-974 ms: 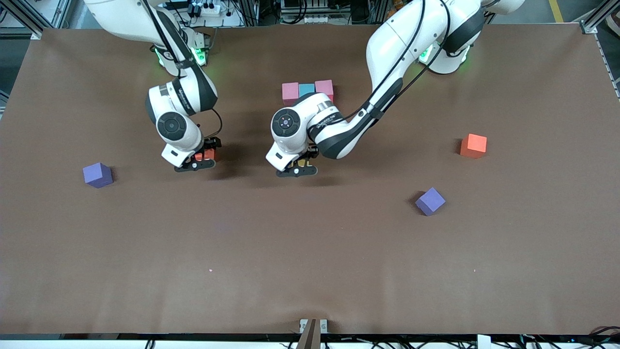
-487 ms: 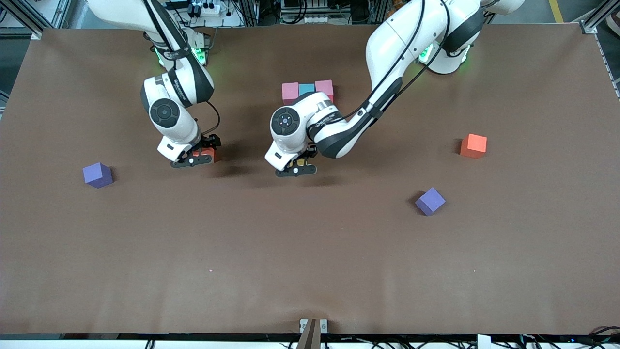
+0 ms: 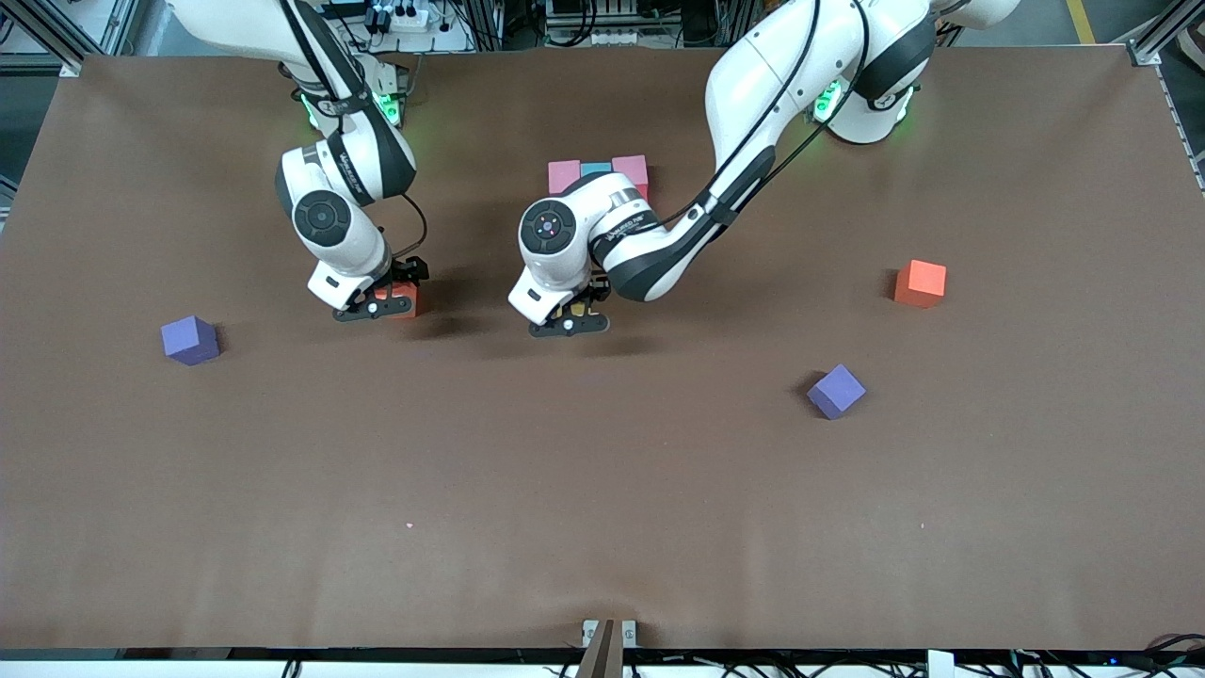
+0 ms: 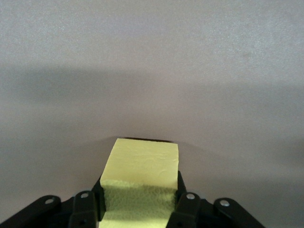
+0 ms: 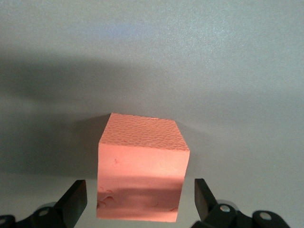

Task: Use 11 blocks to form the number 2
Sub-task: 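Place the yellow block at the cluster with the left gripper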

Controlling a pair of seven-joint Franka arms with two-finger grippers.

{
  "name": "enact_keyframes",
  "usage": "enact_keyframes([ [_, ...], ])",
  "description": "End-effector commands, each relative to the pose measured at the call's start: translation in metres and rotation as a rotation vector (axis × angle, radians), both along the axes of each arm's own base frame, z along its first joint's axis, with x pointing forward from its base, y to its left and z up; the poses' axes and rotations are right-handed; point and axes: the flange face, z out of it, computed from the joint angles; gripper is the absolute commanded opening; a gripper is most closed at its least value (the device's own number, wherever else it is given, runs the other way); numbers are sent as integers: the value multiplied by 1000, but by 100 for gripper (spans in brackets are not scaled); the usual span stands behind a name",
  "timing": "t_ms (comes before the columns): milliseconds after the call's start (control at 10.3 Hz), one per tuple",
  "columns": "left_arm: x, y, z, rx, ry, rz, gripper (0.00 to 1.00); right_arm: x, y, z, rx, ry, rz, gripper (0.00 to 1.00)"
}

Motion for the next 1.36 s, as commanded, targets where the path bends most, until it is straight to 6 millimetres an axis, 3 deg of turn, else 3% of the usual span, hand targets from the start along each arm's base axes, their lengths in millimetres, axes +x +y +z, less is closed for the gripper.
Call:
enact_keyframes([
  [0,-1,-1,0,-10,12,19,35,-2,-2,-2,7,-19,-1,100],
  [292,-4,-6,-2,-27,3,17,35,-2,-2,-3,7,-21,-4,100],
  [390,-4,-6,-2,-26,4,15,36,-3,-1,-3,7,-21,-1,77],
  [487,-4,-6,-4,-28,4,16,36,-4,1,-4,6,-19,-1,48],
  [584,-5,-6,-6,-29,5,13,36,-4,1,-3,6,-17,-4,26],
  [682,-5,-6,-7,-27,5,12,36,-4,1,-2,6,-17,-6,14],
  [876,-5,-6,-7,-27,5,12,42,2,-1,10,17,-31,-31,11],
  [974,-4,-5,-7,-26,7,14,54,7,0,16,35,-43,-58,11],
  [1071,-2,-4,-4,-29,3,18,100,13,2,23,59,-48,-97,11],
  [1266,4,-3,12,-57,14,50,100,21,4,31,96,-15,-209,11],
])
